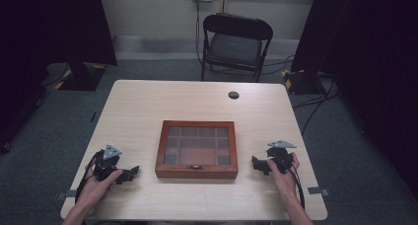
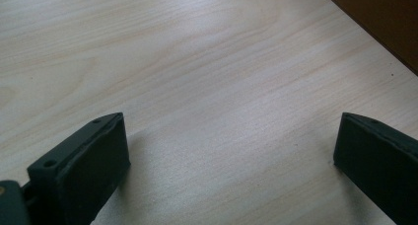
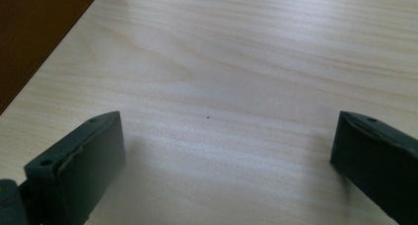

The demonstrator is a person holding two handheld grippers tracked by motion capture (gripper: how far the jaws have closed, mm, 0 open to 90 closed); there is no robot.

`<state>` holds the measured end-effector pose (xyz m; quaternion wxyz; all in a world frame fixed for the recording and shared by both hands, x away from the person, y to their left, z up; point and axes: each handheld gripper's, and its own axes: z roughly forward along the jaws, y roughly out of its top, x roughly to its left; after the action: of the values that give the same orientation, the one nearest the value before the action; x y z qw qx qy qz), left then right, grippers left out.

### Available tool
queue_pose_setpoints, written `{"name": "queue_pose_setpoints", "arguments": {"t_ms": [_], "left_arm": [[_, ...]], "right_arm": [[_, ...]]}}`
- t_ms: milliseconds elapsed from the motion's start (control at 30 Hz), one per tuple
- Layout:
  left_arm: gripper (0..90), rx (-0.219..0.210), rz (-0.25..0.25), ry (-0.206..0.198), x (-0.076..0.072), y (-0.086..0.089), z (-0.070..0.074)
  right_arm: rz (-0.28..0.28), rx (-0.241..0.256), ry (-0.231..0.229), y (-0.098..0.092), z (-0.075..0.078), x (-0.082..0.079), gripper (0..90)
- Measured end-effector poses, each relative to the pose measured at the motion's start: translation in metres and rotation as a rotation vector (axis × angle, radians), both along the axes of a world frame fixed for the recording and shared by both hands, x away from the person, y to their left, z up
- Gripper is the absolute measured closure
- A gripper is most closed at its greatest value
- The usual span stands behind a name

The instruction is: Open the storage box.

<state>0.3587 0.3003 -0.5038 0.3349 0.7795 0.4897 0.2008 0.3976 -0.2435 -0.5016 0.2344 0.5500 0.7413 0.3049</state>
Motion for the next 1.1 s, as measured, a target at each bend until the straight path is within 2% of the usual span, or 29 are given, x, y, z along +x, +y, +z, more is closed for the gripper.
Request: {"name": "queue_pose_setpoints", "arguments": {"t_ms": [100,133,167,200,233,267,300,333,400,533,600,700,767,1100], "left_arm": [[0.0,0.003,-0.004,-0.001,0.0,0.0,0.0],[0.0,0.001,-0.006,-0.001,0.001,0.0,0.0],[0.0,0.001,-0.006,-0.001,0.001,0.0,0.0],[0.0,0.001,-0.007,-0.001,0.001,0.0,0.0],[0.0,0.001,-0.01,0.0,0.001,0.001,0.0],[0.0,0.007,-0.015,0.002,0.001,0.001,0.0],[0.0,0.008,-0.016,0.003,0.001,0.001,0.0],[0.0,0.005,-0.013,0.001,0.001,0.001,0.0],[0.0,0.008,-0.016,0.003,0.001,0.001,0.0],[0.0,0.003,-0.012,0.0,0.001,0.001,0.0],[0.0,0.008,-0.016,0.003,0.001,0.001,0.0],[0.0,0.008,-0.016,0.002,0.001,0.001,0.0],[0.0,0.009,-0.016,0.003,0.001,0.001,0.0],[0.0,0.013,-0.017,0.002,0.001,0.001,0.001]], "right_arm": [[0.008,0.001,0.001,-0.001,0.0,0.0,0.0],[0.002,0.0,-0.003,-0.002,0.001,0.0,4.0],[0.002,0.0,-0.003,-0.002,0.001,0.0,4.0],[0.006,0.001,-0.006,-0.003,0.002,0.0,9.1],[0.0,0.009,-0.02,-0.003,0.003,0.0,19.0],[-0.003,0.015,-0.029,-0.005,0.005,0.0,21.8],[-0.003,0.047,-0.03,-0.007,0.007,-0.001,17.1],[-0.003,0.047,-0.03,-0.007,0.007,-0.001,17.1],[0.019,0.072,-0.051,-0.01,0.013,-0.004,19.1],[0.048,0.104,-0.066,-0.01,0.022,-0.008,22.4],[0.094,0.127,-0.066,-0.008,0.032,-0.01,24.9],[0.112,0.141,-0.072,-0.006,0.037,-0.011,27.9],[0.139,0.152,-0.065,-0.004,0.042,-0.01,29.2],[0.246,0.217,-0.09,0.006,0.066,-0.013,35.8]]}}
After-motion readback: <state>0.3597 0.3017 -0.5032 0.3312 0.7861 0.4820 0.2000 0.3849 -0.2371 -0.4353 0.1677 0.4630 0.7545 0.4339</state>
